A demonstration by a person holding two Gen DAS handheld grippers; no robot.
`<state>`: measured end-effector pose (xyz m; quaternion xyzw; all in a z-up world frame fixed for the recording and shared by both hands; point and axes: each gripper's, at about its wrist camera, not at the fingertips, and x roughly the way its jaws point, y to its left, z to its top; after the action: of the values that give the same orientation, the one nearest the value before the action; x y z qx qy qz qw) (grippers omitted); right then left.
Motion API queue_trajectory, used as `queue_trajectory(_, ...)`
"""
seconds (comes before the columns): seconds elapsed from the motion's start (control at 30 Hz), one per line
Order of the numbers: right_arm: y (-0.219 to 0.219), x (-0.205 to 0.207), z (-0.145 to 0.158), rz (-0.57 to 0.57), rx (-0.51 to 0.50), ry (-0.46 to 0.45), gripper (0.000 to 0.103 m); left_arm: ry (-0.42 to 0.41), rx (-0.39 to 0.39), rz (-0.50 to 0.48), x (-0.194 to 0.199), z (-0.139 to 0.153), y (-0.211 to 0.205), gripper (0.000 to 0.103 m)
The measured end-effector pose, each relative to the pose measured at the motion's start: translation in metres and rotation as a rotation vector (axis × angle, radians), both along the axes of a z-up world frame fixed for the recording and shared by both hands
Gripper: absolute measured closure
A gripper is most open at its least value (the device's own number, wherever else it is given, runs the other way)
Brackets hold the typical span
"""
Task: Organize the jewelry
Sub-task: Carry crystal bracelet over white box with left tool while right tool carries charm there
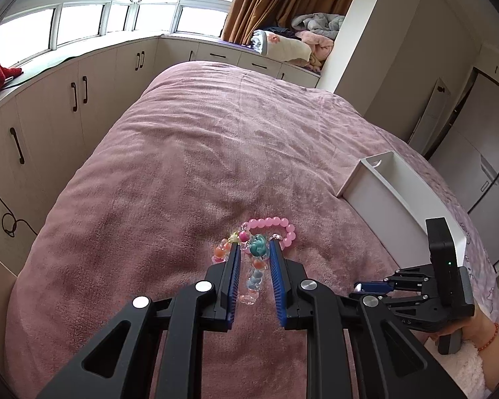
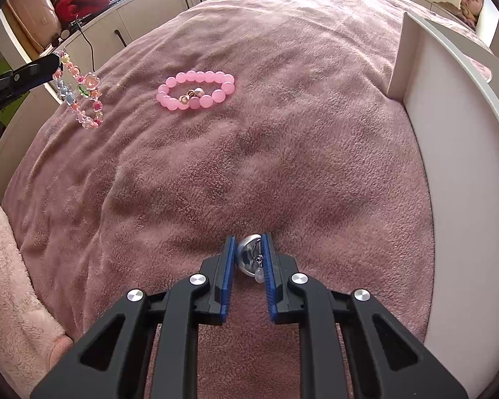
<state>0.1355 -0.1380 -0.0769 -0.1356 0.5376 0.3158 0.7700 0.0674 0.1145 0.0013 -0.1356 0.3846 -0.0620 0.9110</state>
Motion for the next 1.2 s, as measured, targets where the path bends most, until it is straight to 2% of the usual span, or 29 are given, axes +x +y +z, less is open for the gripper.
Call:
queue_trajectory(0.3, -0.009, -0.008, 0.037, -0.004, 0.142, -0.082, 0.086, -0.012, 0.003, -0.022, 0.002, 0.008, -0.011, 0.080)
queue_trajectory(0.57, -0.045, -0.021, 0.089, -0.067, 0.314, -0.258, 0.086, -0.038, 0.058, -0.078, 0.015, 0.038, -0.049, 0.080)
queue_trajectory(0.8, -0.096, -0.028, 0.132, -0.221, 0.458, -0.442, 0.086, -0.075, 0.099, -0.128, 0.031, 0.077, -0.097, 0.080)
queue_trajectory(0.93, -0.133, -0.030, 0.148, -0.354, 0.488, -0.528, 0.086, -0.095, 0.092, -0.180, 0.045, 0.098, -0.133, 0.080)
queue_trajectory(1.03, -0.161, -0.026, 0.150, -0.457, 0.491, -0.534, 0.086, -0.105, 0.128, -0.240, 0.058, 0.108, -0.171, 0.080)
queue_trajectory(1.2, -0.197, -0.013, 0.139, -0.600, 0.472, -0.465, 0.086, -0.117, 0.175, -0.350, 0.078, 0.122, -0.236, 0.080)
